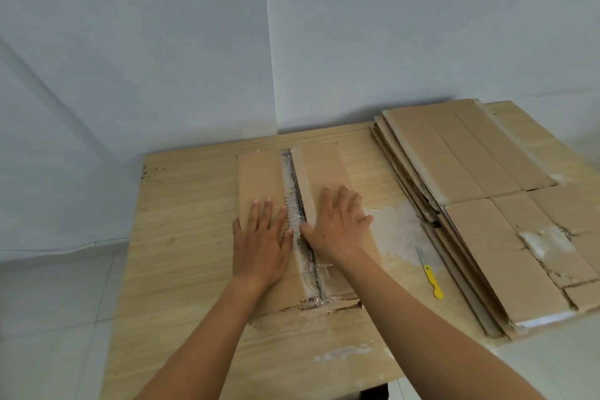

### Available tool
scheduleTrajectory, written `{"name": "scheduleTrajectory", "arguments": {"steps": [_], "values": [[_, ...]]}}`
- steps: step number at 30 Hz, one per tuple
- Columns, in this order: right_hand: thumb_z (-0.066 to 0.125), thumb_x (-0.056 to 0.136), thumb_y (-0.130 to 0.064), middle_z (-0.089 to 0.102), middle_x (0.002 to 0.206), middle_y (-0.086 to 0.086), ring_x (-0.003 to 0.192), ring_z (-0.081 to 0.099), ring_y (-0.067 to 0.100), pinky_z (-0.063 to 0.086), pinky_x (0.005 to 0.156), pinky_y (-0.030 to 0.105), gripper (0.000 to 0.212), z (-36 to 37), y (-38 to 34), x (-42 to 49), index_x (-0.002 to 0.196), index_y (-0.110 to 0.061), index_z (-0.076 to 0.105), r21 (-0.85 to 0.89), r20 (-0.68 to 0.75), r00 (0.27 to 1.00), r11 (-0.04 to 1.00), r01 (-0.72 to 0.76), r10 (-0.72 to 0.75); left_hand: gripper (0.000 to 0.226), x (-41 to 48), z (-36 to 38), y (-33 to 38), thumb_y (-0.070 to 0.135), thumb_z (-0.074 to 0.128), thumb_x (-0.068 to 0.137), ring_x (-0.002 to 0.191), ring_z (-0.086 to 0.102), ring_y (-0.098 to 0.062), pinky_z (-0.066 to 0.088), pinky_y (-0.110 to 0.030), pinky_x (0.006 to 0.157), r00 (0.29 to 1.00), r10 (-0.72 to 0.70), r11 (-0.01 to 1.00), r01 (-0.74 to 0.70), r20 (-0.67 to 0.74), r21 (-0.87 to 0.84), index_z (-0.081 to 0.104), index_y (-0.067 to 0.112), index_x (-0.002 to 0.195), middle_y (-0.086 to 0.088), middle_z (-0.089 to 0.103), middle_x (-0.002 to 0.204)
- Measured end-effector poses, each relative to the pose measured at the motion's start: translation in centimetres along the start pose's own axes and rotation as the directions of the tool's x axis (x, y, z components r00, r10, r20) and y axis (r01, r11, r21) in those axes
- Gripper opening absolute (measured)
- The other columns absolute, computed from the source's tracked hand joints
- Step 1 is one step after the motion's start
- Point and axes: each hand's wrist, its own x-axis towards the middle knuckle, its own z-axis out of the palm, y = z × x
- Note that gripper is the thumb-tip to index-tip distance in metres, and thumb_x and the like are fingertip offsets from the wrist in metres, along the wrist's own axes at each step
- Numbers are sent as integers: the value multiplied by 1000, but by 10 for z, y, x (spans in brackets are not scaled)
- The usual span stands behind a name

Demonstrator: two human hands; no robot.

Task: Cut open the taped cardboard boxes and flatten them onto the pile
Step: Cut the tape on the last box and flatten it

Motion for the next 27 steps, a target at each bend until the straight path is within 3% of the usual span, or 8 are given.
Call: {"name": "scheduleTrajectory", "arguments": {"steps": [5, 9, 12, 16, 19, 22, 25, 27], "values": [[47, 90, -48, 31, 148, 8, 133, 31, 30, 34, 105, 52, 67, -34, 16, -2, 145, -20, 24, 387, -7, 994, 916, 105, -111, 79, -1, -5, 0, 62, -10, 81, 147, -12, -16, 3, -51, 118, 1000, -10, 998, 10, 2, -58, 11, 33, 152, 6, -3, 162], [46, 96, -33, 46, 143, -1, 131, 43, 19, 37, 107, 34, 53, -67, 42, -8, 145, -16, 37, 634, -14, 988, 762, 127, -153, 68, 9, -14, 19, 73, 26, 88, 146, -3, -18, 13, -61, 111, 987, -159, 981, 162, 32, -109, 28, 32, 143, 5, 10, 157], [43, 97, -38, 44, 144, -8, 133, 40, 13, 36, 103, 25, 53, -77, 54, -7, 146, -20, 36, 622, 10, 981, 770, 145, -193, 77, 21, -20, 38, 78, 39, 80, 142, 3, -23, 13, -69, 107, 962, -270, 956, 273, 50, -105, 27, 29, 138, 1, 13, 150], [34, 79, -61, 52, 135, -11, 121, 49, 9, 42, 103, 33, 72, -81, 68, 1, 143, -28, 40, 608, 46, 977, 782, 138, -208, 80, 26, -24, 41, 62, 54, 80, 142, 0, -26, 10, -70, 107, 957, -286, 936, 291, 55, -198, 20, 31, 145, 1, 7, 154], [37, 96, -35, 58, 98, -12, 81, 55, 3, 42, 72, 17, 34, -91, 74, 3, 124, -31, 56, 537, 24, 978, 828, 160, -205, 75, 21, -41, 33, 56, 56, 83, 142, 4, -23, 13, -65, 109, 964, -260, 895, 262, 56, -362, 23, 36, 147, 6, 10, 157], [37, 99, -19, 40, 67, -15, 57, 38, 3, 29, 52, 17, 34, -101, 79, 4, 72, -40, 36, 439, -10, 976, 876, 201, -219, 66, 11, -69, 25, 41, 58, 90, 142, 20, -21, 22, -46, 112, 976, -219, 769, 180, 12, -614, 28, 30, 149, 5, 24, 156], [41, 99, -18, 48, 66, -3, 60, 43, 13, 33, 54, 25, 34, -108, 89, 8, 66, -26, 40, 380, -1, 979, 905, 190, -205, 60, -1, -100, 11, 24, 56, 95, 127, 40, -11, 33, -15, 94, 984, -181, 629, 121, 7, -768, 30, 23, 149, 9, 35, 148], [43, 99, -18, 50, 69, -1, 64, 46, 15, 34, 56, 26, 32, -115, 95, 7, 67, -21, 42, 299, 3, 984, 939, 170, -179, 57, -7, -114, -6, 21, 55, 95, 120, 40, -5, 35, -13, 92, 981, -193, 617, 116, -7, -779, 32, 20, 148, 9, 40, 143]]}}
